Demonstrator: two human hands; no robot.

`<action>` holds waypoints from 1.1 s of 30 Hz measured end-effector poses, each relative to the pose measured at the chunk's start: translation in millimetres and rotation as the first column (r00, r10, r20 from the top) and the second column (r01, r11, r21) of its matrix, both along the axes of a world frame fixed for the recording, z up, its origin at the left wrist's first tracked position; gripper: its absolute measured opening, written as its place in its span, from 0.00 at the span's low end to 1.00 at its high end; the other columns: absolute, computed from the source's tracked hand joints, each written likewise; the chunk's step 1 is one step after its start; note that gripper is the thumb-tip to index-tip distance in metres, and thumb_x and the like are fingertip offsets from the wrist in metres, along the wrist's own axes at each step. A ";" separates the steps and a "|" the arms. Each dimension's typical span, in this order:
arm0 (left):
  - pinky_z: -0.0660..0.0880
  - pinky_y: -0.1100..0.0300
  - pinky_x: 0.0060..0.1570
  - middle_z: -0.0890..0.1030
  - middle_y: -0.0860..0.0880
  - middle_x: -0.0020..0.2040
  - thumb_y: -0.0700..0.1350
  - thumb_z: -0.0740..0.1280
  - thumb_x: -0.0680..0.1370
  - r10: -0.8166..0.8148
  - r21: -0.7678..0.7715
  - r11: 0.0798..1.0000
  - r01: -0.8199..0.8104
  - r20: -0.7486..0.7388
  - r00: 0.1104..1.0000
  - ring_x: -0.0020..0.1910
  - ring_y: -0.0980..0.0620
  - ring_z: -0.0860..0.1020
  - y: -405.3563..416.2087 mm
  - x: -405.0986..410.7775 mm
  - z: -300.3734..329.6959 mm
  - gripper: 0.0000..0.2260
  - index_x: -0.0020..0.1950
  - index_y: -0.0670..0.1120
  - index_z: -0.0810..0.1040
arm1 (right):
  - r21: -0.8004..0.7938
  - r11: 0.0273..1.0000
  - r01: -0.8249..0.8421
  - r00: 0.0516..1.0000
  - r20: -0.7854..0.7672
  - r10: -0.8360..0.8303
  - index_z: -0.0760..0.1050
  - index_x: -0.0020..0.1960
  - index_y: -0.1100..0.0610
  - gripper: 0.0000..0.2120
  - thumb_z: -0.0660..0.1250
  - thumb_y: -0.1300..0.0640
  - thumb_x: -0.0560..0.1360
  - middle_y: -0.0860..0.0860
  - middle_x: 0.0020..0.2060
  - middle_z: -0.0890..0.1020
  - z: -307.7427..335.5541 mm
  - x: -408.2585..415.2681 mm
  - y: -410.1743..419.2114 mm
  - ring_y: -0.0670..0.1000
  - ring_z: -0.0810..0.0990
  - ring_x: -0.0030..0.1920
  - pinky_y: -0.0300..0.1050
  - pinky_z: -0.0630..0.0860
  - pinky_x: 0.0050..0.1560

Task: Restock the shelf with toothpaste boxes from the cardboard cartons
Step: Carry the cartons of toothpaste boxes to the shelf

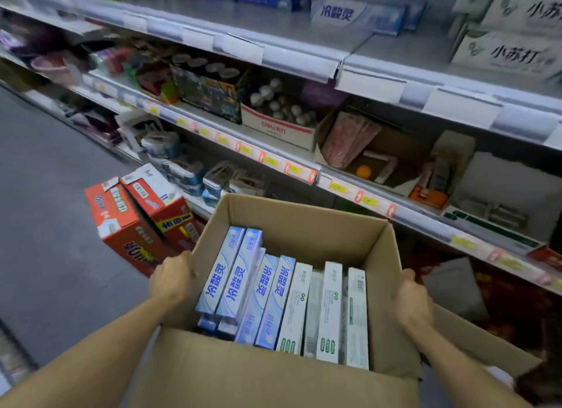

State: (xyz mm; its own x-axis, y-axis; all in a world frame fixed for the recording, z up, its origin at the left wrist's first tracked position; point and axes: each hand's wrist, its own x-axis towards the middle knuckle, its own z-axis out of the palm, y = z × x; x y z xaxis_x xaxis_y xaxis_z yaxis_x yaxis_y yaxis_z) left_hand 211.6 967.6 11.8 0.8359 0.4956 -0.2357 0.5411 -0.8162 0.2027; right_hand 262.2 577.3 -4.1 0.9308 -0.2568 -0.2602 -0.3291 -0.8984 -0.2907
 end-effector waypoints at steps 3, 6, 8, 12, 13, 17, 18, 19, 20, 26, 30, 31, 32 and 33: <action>0.75 0.55 0.40 0.75 0.49 0.41 0.42 0.65 0.76 -0.076 0.018 0.997 0.077 -0.032 0.997 0.41 0.50 0.76 6.7 30.7 -11.6 0.05 0.49 0.46 0.70 | -0.012 0.999 0.050 0.998 -0.028 -0.051 0.63 0.58 0.61 0.10 0.59 0.62 0.78 0.60 0.48 0.78 -16.1 12.4 8.7 0.60 0.79 0.46 0.49 0.72 0.40; 0.76 0.54 0.40 0.75 0.49 0.40 0.44 0.66 0.76 -0.129 0.032 0.991 0.130 -0.023 0.991 0.41 0.49 0.78 13.3 58.1 -25.8 0.06 0.49 0.46 0.70 | -0.051 0.994 0.093 0.995 -0.039 -0.095 0.64 0.61 0.62 0.12 0.59 0.64 0.78 0.61 0.47 0.79 -30.7 26.7 15.7 0.60 0.79 0.46 0.48 0.71 0.39; 0.78 0.53 0.41 0.77 0.49 0.41 0.44 0.65 0.76 -0.146 0.016 0.989 0.146 -0.016 0.989 0.41 0.48 0.79 19.6 74.4 -36.1 0.05 0.50 0.47 0.70 | -0.060 0.990 0.129 0.990 -0.049 -0.132 0.67 0.61 0.63 0.12 0.60 0.65 0.78 0.60 0.45 0.80 -41.5 32.4 22.6 0.59 0.80 0.44 0.49 0.73 0.39; 0.79 0.52 0.42 0.78 0.49 0.41 0.43 0.65 0.77 -0.190 0.030 0.981 0.191 -0.027 0.981 0.40 0.49 0.80 34.4 107.0 -60.9 0.04 0.50 0.47 0.71 | -0.055 0.977 0.206 0.975 -0.075 -0.210 0.67 0.60 0.64 0.13 0.62 0.64 0.77 0.58 0.41 0.79 -64.3 37.3 42.2 0.53 0.76 0.35 0.45 0.71 0.33; 0.79 0.52 0.42 0.79 0.48 0.41 0.42 0.65 0.76 -0.207 0.030 0.978 0.208 -0.034 0.978 0.40 0.48 0.80 39.8 114.5 -68.3 0.05 0.51 0.47 0.71 | -0.060 0.973 0.223 0.970 -0.080 -0.228 0.66 0.60 0.64 0.13 0.62 0.65 0.77 0.58 0.42 0.79 -70.0 38.9 46.9 0.53 0.75 0.36 0.44 0.71 0.33; 0.79 0.50 0.43 0.80 0.44 0.42 0.44 0.64 0.77 -0.290 0.049 0.955 0.292 -0.039 0.956 0.41 0.44 0.81 60.6 144.9 -92.8 0.05 0.51 0.45 0.71 | -0.049 0.957 0.287 0.950 -0.112 -0.291 0.64 0.61 0.63 0.15 0.62 0.65 0.77 0.61 0.46 0.79 -88.2 45.1 67.2 0.58 0.79 0.43 0.47 0.71 0.37; 0.79 0.50 0.43 0.80 0.43 0.42 0.44 0.64 0.77 -0.305 0.053 0.950 0.307 -0.044 0.951 0.42 0.43 0.81 65.2 152.6 -98.4 0.05 0.51 0.44 0.71 | -0.050 0.951 0.304 0.943 -0.123 -0.308 0.63 0.62 0.64 0.15 0.62 0.65 0.77 0.61 0.46 0.79 -91.7 47.4 73.0 0.60 0.80 0.45 0.47 0.71 0.38; 0.79 0.51 0.42 0.80 0.43 0.42 0.44 0.64 0.77 -0.322 0.056 0.945 0.324 -0.042 0.946 0.41 0.43 0.80 69.5 160.5 -104.1 0.05 0.50 0.44 0.71 | -0.052 0.946 0.319 0.938 -0.126 -0.323 0.63 0.62 0.64 0.16 0.62 0.65 0.77 0.62 0.46 0.79 -95.8 49.9 78.6 0.60 0.80 0.46 0.48 0.71 0.39; 0.79 0.51 0.42 0.80 0.43 0.42 0.44 0.64 0.77 -0.339 0.057 0.938 0.341 -0.035 0.940 0.41 0.43 0.80 72.9 167.5 -109.0 0.05 0.50 0.43 0.71 | -0.058 0.942 0.331 0.933 -0.127 -0.336 0.63 0.63 0.64 0.16 0.62 0.65 0.77 0.62 0.46 0.79 -99.7 51.8 83.7 0.61 0.80 0.46 0.49 0.73 0.40; 0.79 0.49 0.42 0.80 0.40 0.43 0.45 0.65 0.77 -0.368 0.060 0.928 0.368 -0.012 0.930 0.41 0.40 0.80 85.4 193.0 -143.1 0.09 0.51 0.41 0.72 | -0.079 0.911 0.404 0.908 -0.088 -0.410 0.63 0.62 0.64 0.15 0.61 0.65 0.77 0.62 0.45 0.79 -122.4 64.9 104.2 0.61 0.80 0.46 0.54 0.77 0.45; 0.78 0.48 0.43 0.80 0.38 0.44 0.45 0.65 0.77 -0.377 0.056 0.925 0.376 -0.005 0.926 0.44 0.38 0.79 85.7 199.7 -162.1 0.10 0.52 0.40 0.72 | -0.087 0.901 0.425 0.900 -0.060 -0.431 0.62 0.62 0.63 0.15 0.61 0.66 0.77 0.64 0.45 0.78 -135.6 70.1 105.2 0.63 0.79 0.46 0.58 0.77 0.46; 0.78 0.48 0.43 0.80 0.38 0.43 0.45 0.65 0.77 -0.381 0.056 0.923 0.380 -0.003 0.925 0.44 0.38 0.79 85.3 200.4 -167.2 0.10 0.52 0.39 0.72 | -0.086 0.900 0.428 0.900 -0.052 -0.433 0.62 0.62 0.63 0.15 0.61 0.66 0.77 0.64 0.45 0.78 -138.7 70.5 105.2 0.64 0.79 0.45 0.59 0.77 0.46; 0.78 0.49 0.42 0.80 0.38 0.43 0.45 0.65 0.77 -0.380 0.056 0.923 0.380 -0.006 0.925 0.44 0.37 0.79 83.9 200.4 -171.1 0.10 0.52 0.39 0.72 | -0.085 0.899 0.429 0.900 -0.044 -0.433 0.62 0.61 0.63 0.15 0.62 0.66 0.77 0.64 0.44 0.79 -142.4 70.8 104.9 0.64 0.79 0.45 0.59 0.77 0.45; 0.78 0.49 0.42 0.80 0.38 0.43 0.45 0.65 0.78 -0.379 0.057 0.924 0.379 -0.006 0.925 0.44 0.37 0.80 83.3 200.6 -176.0 0.10 0.52 0.39 0.72 | -0.085 0.900 0.427 0.901 -0.042 -0.432 0.62 0.61 0.63 0.15 0.62 0.65 0.77 0.63 0.44 0.79 -146.4 70.9 104.7 0.63 0.79 0.45 0.59 0.77 0.45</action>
